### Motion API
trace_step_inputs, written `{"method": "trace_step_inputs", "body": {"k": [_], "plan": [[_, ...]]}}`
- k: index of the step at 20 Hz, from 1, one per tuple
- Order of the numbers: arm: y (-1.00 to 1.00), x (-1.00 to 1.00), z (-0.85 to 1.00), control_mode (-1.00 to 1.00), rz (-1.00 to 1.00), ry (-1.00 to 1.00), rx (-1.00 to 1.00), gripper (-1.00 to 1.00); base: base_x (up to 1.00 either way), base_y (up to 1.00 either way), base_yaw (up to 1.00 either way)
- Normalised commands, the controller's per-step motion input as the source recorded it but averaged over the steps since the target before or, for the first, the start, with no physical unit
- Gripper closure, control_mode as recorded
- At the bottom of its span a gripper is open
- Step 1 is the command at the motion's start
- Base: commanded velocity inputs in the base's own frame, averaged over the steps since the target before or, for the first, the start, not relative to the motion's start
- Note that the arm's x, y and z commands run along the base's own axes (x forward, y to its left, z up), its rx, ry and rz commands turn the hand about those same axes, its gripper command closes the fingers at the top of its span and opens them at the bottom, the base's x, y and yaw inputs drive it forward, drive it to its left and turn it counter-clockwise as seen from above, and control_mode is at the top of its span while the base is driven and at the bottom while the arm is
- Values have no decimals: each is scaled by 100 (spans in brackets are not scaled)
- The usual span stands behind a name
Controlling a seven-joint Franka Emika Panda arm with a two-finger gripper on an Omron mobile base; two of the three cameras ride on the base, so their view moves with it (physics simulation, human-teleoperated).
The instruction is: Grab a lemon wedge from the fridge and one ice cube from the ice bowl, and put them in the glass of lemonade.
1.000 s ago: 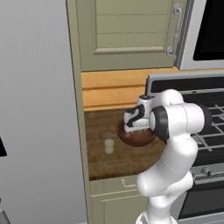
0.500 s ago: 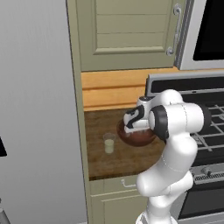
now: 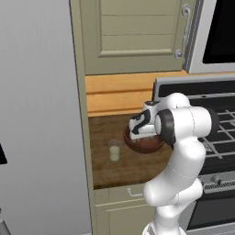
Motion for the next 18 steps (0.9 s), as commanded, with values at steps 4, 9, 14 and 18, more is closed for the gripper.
{"method": "trace_step_inputs", "body": {"k": [4, 9, 14, 18], "plan": [[0, 0, 0, -100, 0, 0, 0, -100, 0, 0, 0], [0, 0, -1, -100, 0, 0, 1, -100, 0, 0, 0], [-20, -11, -2, -100, -8, -2, 2, -100, 0, 0, 0], [-30, 0, 0, -100, -12, -3, 0, -100, 0, 0, 0]]}}
